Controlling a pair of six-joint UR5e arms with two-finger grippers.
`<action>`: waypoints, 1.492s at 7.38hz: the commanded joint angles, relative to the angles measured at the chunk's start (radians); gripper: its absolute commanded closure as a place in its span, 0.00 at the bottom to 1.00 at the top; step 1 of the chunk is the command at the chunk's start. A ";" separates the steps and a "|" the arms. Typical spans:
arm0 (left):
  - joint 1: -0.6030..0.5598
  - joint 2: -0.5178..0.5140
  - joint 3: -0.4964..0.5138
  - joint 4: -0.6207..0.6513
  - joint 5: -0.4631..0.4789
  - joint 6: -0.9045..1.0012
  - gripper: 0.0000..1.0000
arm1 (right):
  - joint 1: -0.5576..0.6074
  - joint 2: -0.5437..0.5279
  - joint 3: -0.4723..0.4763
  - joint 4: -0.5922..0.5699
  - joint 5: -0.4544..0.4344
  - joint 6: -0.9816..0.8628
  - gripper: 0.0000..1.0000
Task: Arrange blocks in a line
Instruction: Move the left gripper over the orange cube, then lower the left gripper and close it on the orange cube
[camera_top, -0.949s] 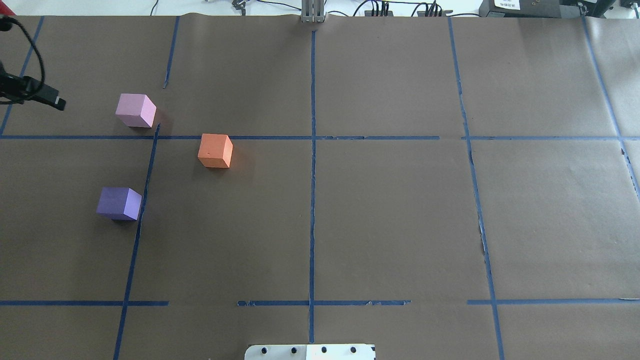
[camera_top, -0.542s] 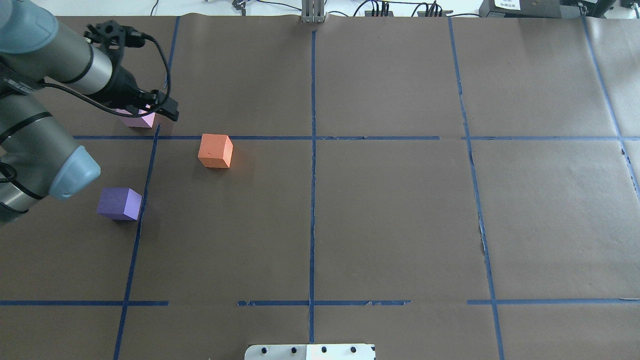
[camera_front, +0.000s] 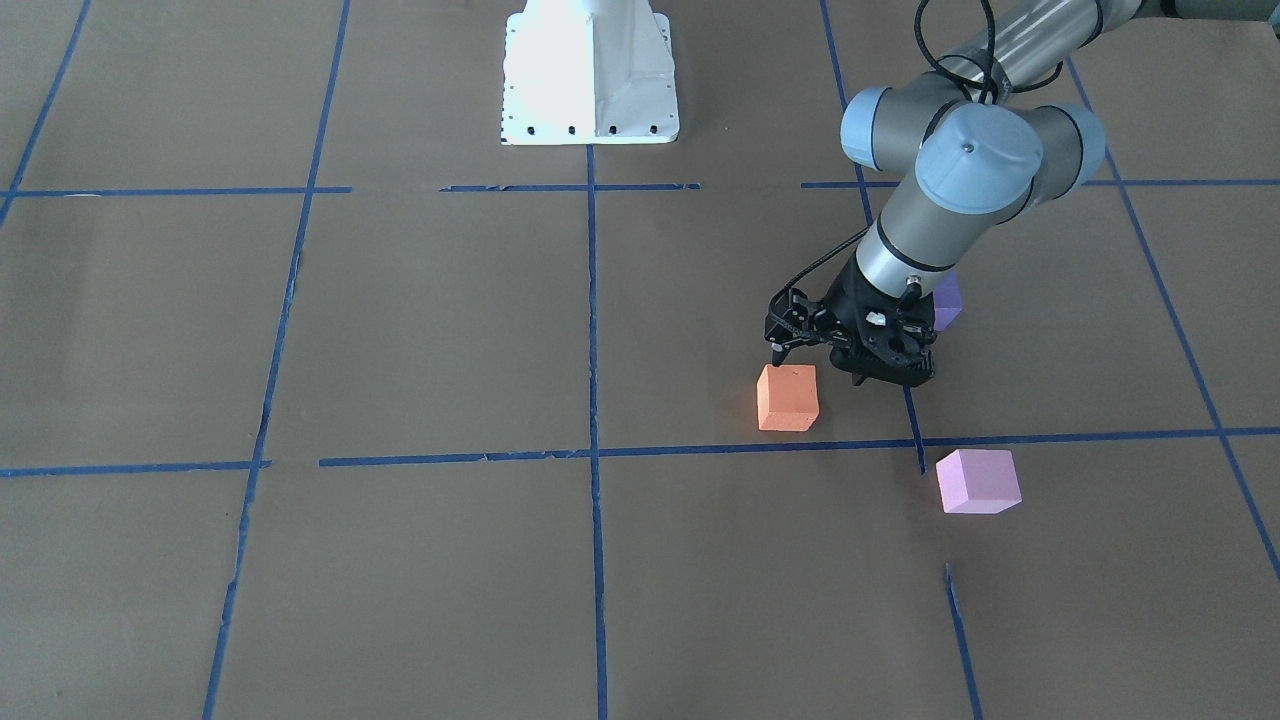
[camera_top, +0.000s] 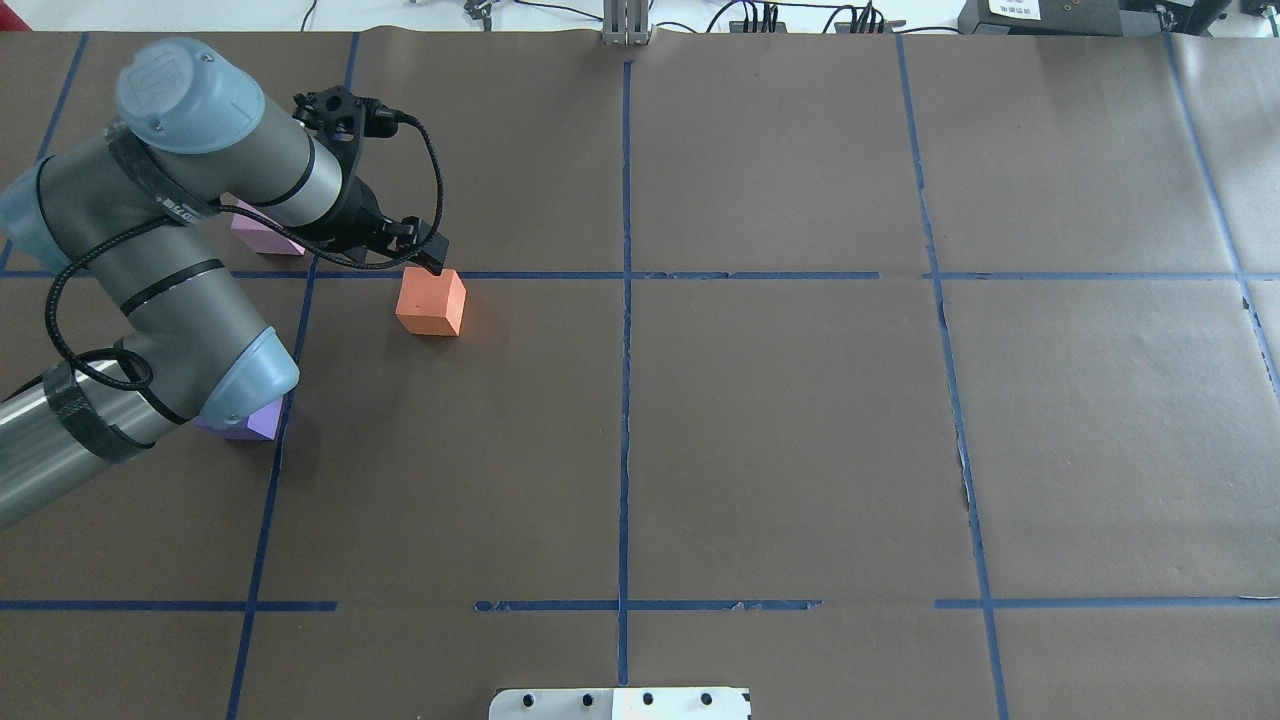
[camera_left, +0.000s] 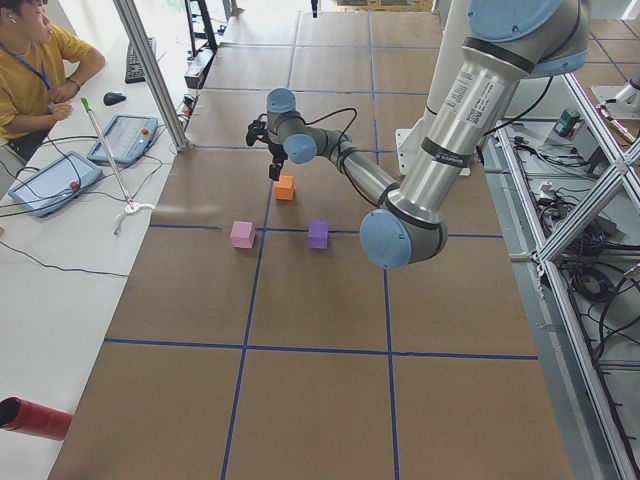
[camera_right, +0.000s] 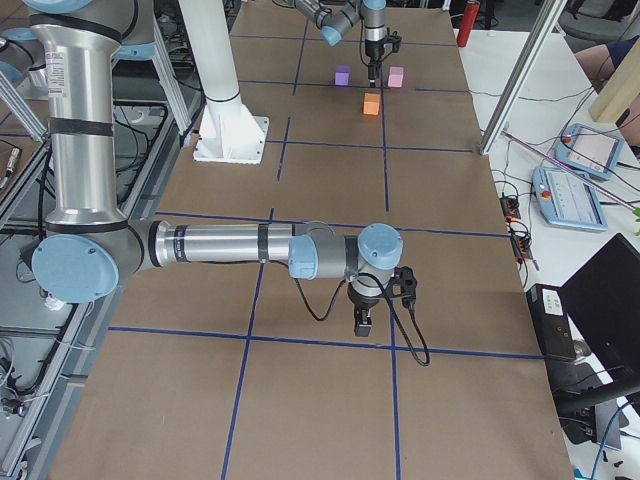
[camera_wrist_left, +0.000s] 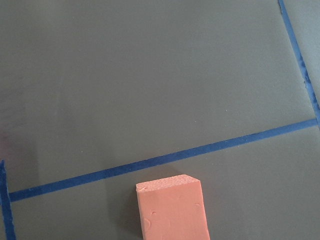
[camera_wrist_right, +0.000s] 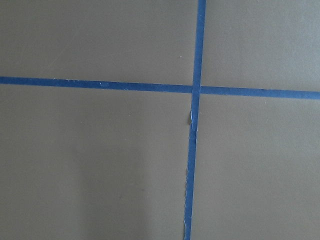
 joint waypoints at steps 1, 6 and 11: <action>0.013 -0.042 0.026 0.080 0.049 -0.002 0.01 | 0.000 0.000 0.000 0.000 0.000 0.000 0.00; 0.054 -0.077 0.098 0.110 0.067 -0.005 0.01 | 0.000 0.000 0.000 0.000 0.000 0.000 0.00; 0.080 -0.088 0.158 0.093 0.067 -0.014 0.01 | 0.000 0.000 0.000 -0.001 0.000 0.000 0.00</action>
